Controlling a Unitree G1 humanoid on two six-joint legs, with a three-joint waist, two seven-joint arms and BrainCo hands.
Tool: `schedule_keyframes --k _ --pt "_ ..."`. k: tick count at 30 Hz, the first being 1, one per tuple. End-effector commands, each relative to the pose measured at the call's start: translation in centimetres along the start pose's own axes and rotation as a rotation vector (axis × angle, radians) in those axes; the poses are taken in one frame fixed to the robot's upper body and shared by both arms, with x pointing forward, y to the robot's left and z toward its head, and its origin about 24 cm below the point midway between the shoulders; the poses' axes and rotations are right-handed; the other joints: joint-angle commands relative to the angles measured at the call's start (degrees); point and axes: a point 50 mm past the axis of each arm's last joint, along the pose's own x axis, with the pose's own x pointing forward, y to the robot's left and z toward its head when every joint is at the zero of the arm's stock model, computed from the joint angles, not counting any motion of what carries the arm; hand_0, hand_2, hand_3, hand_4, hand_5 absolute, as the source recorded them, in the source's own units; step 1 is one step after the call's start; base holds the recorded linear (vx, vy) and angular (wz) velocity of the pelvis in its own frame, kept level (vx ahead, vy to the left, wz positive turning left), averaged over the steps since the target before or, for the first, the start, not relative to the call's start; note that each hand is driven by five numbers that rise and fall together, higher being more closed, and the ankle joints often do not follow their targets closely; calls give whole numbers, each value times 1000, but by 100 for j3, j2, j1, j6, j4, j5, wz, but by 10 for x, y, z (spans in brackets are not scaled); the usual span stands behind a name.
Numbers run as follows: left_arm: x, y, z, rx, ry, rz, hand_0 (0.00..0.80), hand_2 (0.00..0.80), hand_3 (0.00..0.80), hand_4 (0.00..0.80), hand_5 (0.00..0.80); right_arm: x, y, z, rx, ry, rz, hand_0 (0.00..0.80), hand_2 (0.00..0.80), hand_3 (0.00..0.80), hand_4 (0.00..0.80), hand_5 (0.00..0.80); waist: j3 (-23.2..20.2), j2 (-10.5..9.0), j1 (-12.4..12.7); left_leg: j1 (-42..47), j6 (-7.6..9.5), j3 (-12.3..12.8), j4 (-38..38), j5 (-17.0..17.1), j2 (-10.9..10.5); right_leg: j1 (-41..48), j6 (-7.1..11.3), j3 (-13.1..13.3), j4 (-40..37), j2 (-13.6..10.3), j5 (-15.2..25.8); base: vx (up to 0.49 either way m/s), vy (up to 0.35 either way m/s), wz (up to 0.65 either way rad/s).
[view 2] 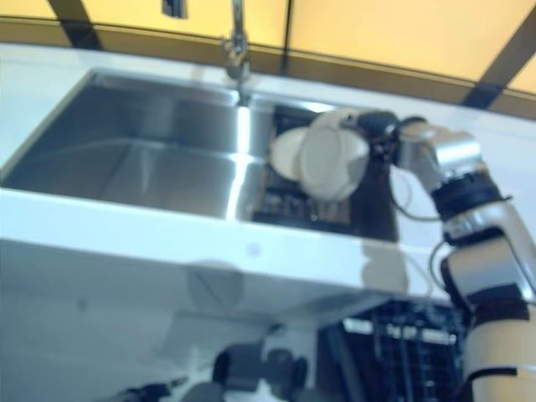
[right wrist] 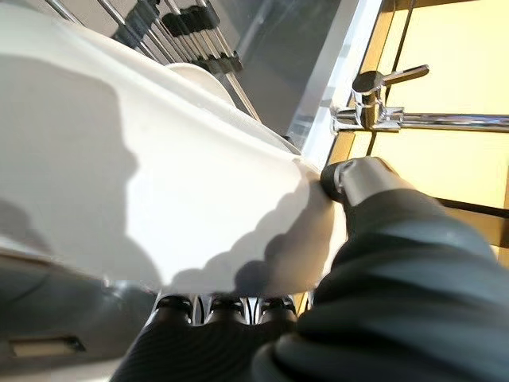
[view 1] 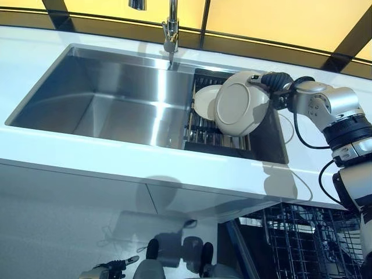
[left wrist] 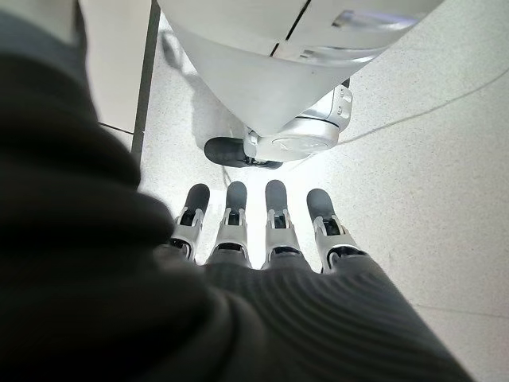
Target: Take plates into dishwasher
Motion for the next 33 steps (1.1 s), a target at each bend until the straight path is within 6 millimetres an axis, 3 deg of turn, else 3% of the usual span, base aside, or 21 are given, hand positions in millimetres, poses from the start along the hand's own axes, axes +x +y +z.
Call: schedule_keyframes --k 1,14,22,33 --pt "-2 15 -10 86 55 48 0 0 0 0 0 -26 -29 65 -62 -191 -128 800 800 800 800 800 -304 -224 120 307 40 286 -16 -373 -71 443 496 75 14 -230 -242 25 -25 -5" --pt "-3 23 -24 146 56 70 0 0 0 0 0 -56 -73 74 -165 -165 -281 800 800 800 800 800 -636 -294 -209 624 65 701 -16 -515 45 442 576 409 14 -160 -177 22 -22 -22" --pt "-5 27 -30 190 74 68 0 0 0 0 0 -85 -108 77 -178 -161 -387 800 800 800 800 800 -741 -310 -516 778 72 956 -16 -591 113 403 585 707 14 -63 -154 27 -28 -24" --pt "-5 28 -36 289 90 63 0 0 0 0 0 -130 -157 67 -179 -89 -544 800 800 800 800 800 -803 -310 -892 952 45 1295 -16 -648 222 307 599 1029 14 38 -106 30 -34 -21"
